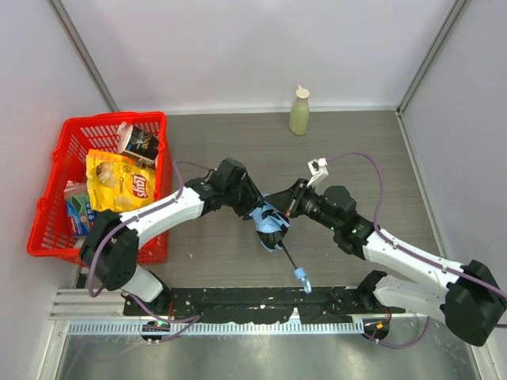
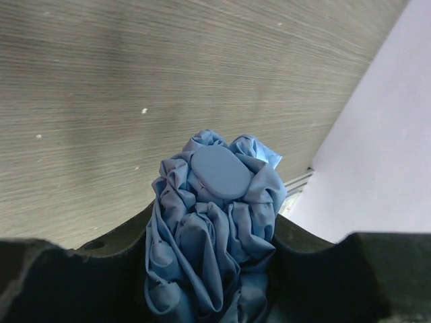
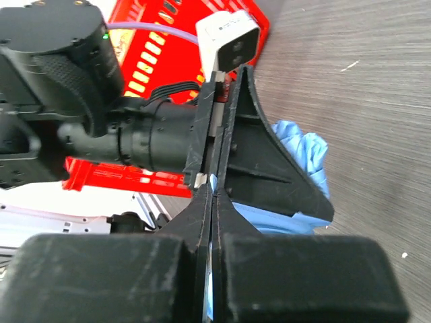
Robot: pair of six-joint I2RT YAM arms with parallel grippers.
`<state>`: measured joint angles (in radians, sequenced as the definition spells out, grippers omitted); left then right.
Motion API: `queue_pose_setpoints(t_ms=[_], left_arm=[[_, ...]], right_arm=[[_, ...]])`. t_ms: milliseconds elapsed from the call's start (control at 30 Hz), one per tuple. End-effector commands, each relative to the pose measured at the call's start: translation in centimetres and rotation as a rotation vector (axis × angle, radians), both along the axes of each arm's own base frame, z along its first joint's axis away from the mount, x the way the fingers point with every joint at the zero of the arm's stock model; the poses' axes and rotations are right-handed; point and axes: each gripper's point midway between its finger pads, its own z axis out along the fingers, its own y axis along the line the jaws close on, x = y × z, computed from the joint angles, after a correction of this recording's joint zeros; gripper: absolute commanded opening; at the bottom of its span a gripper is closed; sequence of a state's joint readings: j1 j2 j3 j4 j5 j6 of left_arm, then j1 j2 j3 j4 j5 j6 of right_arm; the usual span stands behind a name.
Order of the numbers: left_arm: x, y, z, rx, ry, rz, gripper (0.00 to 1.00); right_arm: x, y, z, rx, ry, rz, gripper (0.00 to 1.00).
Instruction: Put away the umbrella
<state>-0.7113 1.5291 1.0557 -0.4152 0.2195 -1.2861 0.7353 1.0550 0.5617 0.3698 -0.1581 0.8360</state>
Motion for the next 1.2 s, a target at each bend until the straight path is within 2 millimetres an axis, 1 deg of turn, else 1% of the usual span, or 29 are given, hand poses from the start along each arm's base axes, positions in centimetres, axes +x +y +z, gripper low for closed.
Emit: queue_pose_setpoints(t_ms=[0,33,100,167,200,233,333,400,433,467,500,533,567,633,667,700,733,767,800,833,867,900,1000,1033,1067,1167], left_arm=[[0.9,1.8,-3.3,0.061,-0.05,0.101,0.0],[0.9,1.6,-3.4,0.039,-0.069,0.103,0.0],[0.1,2.3,-4.5,0.053,-0.028,0.132,0.0],[-0.3,2.7,-5.1,0.08,0.002,0.137,0.0],[-0.2,2.7,-4.8,0.099,0.01,0.137,0.0],[-0.2,3.1,-4.9,0.135,0.025,0.144,0.0],[-0.1,3.9,-5.3,0.208,0.052,0.16,0.0],[-0.2,3.8,-5.8,0.222,0.083,0.165,0.0],[-0.2,3.6,-5.9,0.22,0.097,0.16,0.0],[-0.4,3.5,-6.1,0.226,0.117,0.161,0.0],[-0.4,3.3,-6.2,0.228,0.13,0.155,0.0],[-0.5,3.1,-6.3,0.232,0.138,0.145,0.0],[-0.4,3.0,-6.1,0.231,0.148,0.141,0.0],[-0.5,2.7,-5.8,0.224,0.14,0.134,0.0],[-0.6,2.7,-5.6,0.226,0.135,0.134,0.0],[-0.6,2.6,-5.6,0.226,0.136,0.132,0.0],[-0.7,2.6,-5.7,0.226,0.139,0.129,0.0],[-0.9,2.6,-5.8,0.224,0.148,0.124,0.0],[-1.0,2.5,-5.8,0.223,0.151,0.118,0.0],[-1.1,2.3,-5.7,0.22,0.147,0.114,0.0],[-1.2,2.2,-5.8,0.223,0.149,0.109,0.0],[-1.1,2.0,-5.7,0.216,0.141,0.101,0.0],[-0.9,1.8,-5.3,0.225,0.121,0.09,0.0],[-0.8,1.8,-5.4,0.23,0.115,0.091,0.0],[-0.8,1.8,-5.4,0.229,0.113,0.09,0.0],[-0.1,1.3,-4.9,0.214,0.064,0.068,0.0]], right_arm=[[-4.5,-2.0,17.7,0.464,-0.413,0.064,0.01],[-4.5,-2.2,18.1,0.474,-0.419,0.056,0.01],[-5.0,-2.0,18.9,0.481,-0.436,0.087,0.01],[-5.6,-1.5,18.5,0.501,-0.418,0.131,0.01],[-5.9,-1.4,18.4,0.504,-0.42,0.139,0.01],[-6.2,-1.1,18.2,0.483,-0.433,0.158,0.01],[-7.4,0.5,17.7,0.439,-0.441,0.227,0.01],[-8.4,1.9,17.5,0.395,-0.453,0.281,0.01],[-8.5,2.6,17.1,0.354,-0.459,0.299,0.01],[-9.2,3.3,16.7,0.332,-0.467,0.327,0.01],[-8.8,3.9,15.3,0.252,-0.474,0.325,0.01],[-9.1,4.5,14.6,0.213,-0.471,0.335,0.01],[-8.6,4.9,12.8,0.128,-0.48,0.325,0.01],[-7.5,4.9,10.7,0.029,-0.486,0.29,0.01],[-7.1,5.0,10.3,-0.001,-0.49,0.283,0.01],[-6.8,5.4,9.0,-0.055,-0.483,0.297,0.01],[-7.1,5.8,9.7,-0.052,-0.5,0.323,0.01],[-7.0,6.5,8.5,-0.094,-0.489,0.343,0.01],[-6.9,6.8,8.8,-0.106,-0.504,0.339,0.01],[-7.0,7.3,7.6,-0.16,-0.506,0.363,0.01],[-6.9,7.6,8.0,-0.174,-0.525,0.369,0.01],[-7.1,8.0,7.1,-0.2,-0.511,0.389,0.01],[-7.1,8.7,6.8,-0.218,-0.496,0.399,0.01],[-7.1,8.8,7.0,-0.215,-0.493,0.397,0.01],[-7.6,8.8,7.7,-0.197,-0.499,0.402,0.01],[-9.7,8.7,9.3,-0.135,-0.504,0.443,0.01]])
